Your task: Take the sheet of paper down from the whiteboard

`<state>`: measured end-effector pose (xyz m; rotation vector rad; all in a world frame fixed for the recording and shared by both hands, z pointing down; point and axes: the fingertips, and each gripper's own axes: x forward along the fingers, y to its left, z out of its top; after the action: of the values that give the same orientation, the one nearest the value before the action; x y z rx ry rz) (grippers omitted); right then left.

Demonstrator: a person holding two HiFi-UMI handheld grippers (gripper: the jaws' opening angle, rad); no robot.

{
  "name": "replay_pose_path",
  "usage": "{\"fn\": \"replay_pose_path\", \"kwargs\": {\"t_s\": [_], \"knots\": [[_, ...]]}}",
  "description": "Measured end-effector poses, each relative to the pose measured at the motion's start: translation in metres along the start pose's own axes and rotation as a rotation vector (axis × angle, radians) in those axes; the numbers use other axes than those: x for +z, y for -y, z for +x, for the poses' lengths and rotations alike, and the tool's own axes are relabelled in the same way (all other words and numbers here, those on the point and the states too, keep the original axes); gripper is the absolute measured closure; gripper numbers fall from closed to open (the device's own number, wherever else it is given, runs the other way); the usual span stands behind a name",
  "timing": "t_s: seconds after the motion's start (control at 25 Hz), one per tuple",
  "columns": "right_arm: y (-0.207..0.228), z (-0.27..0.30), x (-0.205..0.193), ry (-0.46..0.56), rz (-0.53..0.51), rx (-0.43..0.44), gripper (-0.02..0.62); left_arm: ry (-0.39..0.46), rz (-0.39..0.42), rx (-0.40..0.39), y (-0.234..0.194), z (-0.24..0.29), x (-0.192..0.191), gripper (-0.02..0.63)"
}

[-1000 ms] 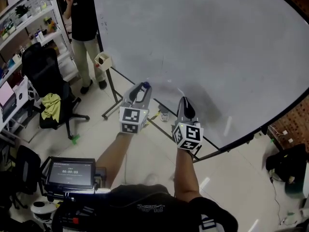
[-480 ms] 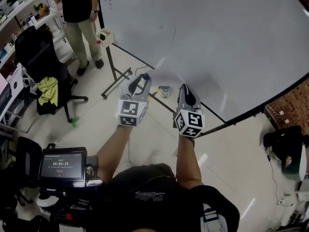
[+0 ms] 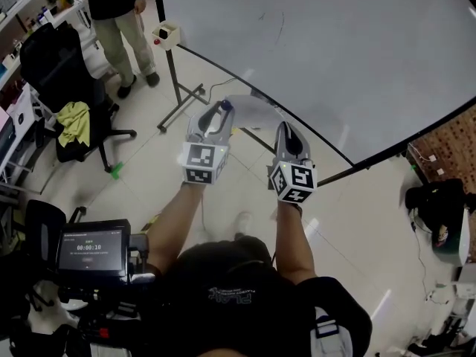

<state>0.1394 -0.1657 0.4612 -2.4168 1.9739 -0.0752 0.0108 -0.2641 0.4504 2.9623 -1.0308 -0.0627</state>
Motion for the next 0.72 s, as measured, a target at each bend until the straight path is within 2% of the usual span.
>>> {"fn": "replay_pose_path", "kwargs": {"t_s": [0.72], "knots": [[-0.013, -0.005, -0.007, -0.007, -0.029, 0.007, 0.581, -0.014, -0.004, -0.022, 0.006, -0.005, -0.013, 0.483]]}}
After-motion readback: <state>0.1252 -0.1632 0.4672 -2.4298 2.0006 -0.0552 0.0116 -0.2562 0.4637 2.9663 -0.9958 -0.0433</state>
